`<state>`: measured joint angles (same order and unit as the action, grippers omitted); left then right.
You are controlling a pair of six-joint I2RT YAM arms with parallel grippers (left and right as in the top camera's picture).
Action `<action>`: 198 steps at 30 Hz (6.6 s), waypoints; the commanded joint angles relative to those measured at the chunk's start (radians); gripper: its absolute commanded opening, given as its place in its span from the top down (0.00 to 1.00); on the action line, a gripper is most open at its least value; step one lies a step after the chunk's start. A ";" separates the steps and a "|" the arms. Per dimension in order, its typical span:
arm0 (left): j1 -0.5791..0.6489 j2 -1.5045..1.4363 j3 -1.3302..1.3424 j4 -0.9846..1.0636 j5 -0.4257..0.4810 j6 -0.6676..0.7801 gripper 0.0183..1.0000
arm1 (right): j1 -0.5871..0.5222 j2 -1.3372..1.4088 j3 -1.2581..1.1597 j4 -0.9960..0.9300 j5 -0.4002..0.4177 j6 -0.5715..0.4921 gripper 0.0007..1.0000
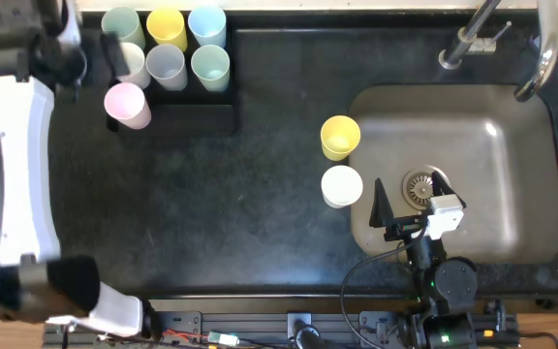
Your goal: Store Cups
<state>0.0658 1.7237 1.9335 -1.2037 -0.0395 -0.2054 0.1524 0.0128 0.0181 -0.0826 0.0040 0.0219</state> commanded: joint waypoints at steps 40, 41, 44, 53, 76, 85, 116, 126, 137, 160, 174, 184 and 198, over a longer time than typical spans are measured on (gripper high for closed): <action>-0.835 0.595 0.381 -0.274 0.073 -0.458 0.00 | 0.006 -0.009 -0.013 0.006 -0.004 -0.003 0.00; -0.835 0.596 0.365 -0.258 0.073 -0.458 0.01 | 0.006 -0.009 -0.013 0.006 -0.004 -0.003 0.00; -0.834 0.597 0.326 -0.207 0.072 -0.458 0.02 | 0.006 -0.009 -0.013 0.006 -0.004 -0.003 0.00; -0.824 0.636 0.307 -0.160 0.042 -0.480 0.34 | 0.006 -0.009 -0.013 0.006 -0.004 -0.003 0.00; -0.578 0.209 0.304 -0.261 -0.153 -0.446 0.98 | 0.006 -0.009 -0.013 0.006 -0.004 -0.003 0.00; -0.259 0.019 0.111 -0.302 -0.132 -0.441 0.98 | 0.006 -0.009 -0.013 0.006 -0.004 -0.003 0.00; -0.191 0.164 -0.150 -0.150 -0.036 -1.427 0.98 | 0.006 -0.009 -0.013 0.006 -0.004 -0.003 0.00; -0.191 0.253 -0.150 -0.072 -0.029 -1.427 0.98 | 0.006 -0.009 -0.013 0.006 -0.004 -0.003 0.00; -0.191 0.298 -0.150 -0.042 -0.037 -1.426 0.98 | 0.006 -0.009 -0.013 0.006 -0.004 -0.003 0.01; -0.190 0.302 -0.150 -0.099 -0.072 -1.426 0.98 | 0.006 -0.009 -0.013 0.006 -0.004 -0.003 0.00; -0.183 0.354 -0.150 -0.084 -0.075 -1.426 0.93 | 0.006 -0.009 -0.013 0.006 -0.004 -0.003 0.00; -0.184 0.344 -0.150 -0.084 -0.078 -1.426 0.60 | 0.006 -0.009 -0.013 0.006 -0.004 -0.003 0.01; -0.190 0.127 -0.150 -0.156 -0.154 -1.418 0.00 | 0.006 -0.009 -0.013 0.006 -0.004 -0.003 0.00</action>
<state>-0.1181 1.9438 1.7851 -1.3441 -0.1429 -1.6211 0.1524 0.0128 0.0181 -0.0826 0.0040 0.0219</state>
